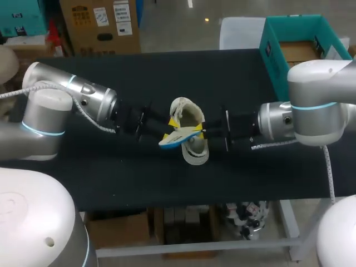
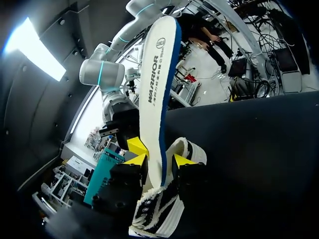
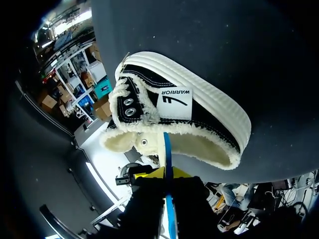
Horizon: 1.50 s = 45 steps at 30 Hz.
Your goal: Open the shoe tongue, take the insole out of the shoe, put the insole back into the shoe, and pack the shoe into the shoebox
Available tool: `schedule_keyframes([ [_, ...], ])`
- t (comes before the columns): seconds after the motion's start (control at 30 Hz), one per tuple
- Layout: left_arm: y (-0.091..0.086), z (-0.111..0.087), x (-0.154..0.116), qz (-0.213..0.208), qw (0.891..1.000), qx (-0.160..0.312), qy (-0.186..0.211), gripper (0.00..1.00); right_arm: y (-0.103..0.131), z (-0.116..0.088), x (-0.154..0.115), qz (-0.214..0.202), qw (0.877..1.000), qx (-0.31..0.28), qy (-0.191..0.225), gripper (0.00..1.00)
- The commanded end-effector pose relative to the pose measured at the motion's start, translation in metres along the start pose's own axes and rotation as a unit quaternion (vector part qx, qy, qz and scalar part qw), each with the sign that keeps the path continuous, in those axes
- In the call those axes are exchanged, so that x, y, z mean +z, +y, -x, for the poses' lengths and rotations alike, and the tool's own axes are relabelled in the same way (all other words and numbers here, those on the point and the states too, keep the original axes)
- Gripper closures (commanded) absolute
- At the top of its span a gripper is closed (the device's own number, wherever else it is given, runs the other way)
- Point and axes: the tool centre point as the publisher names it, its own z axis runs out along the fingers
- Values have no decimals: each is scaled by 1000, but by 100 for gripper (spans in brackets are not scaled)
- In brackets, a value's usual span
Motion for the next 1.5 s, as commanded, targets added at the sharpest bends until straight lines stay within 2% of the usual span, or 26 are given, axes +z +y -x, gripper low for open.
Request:
schedule_keyframes([
  [0.03, 6, -1, 4, 0, 1000, -1, -9, 70, 2, 0, 0, -5, 1000, 0, 0, 100],
  [0.1, 7, 0, 5, 1, 1000, -1, -12, 73, 2, 0, 1, -6, 1000, 0, 0, 100],
  [0.13, 7, 1, 6, 0, 1000, -2, -13, 77, 2, 1, 1, -6, 1000, 0, -1, 100],
  [0.27, 6, 4, 10, -7, 1000, -3, -15, 85, 3, 1, 2, -8, 1000, 0, -3, 100],
  [0.4, 4, 6, 13, -13, 1000, 1, -13, 83, 4, 1, 3, -9, 1000, 1, -4, 100],
  [0.53, 5, 7, 15, -13, 1000, 1, -10, 100, 5, 1, 4, -11, 1000, 2, -6, 100],
  [1.0, 9, 4, 18, -9, 1000, 10, 16, 100, 13, -4, 13, -17, 999, -12, -32, 100],
  [1.5, 33, 2, 26, -4, 1000, -1, 25, 100, 31, -6, 18, -12, 999, -7, -42, 100],
])
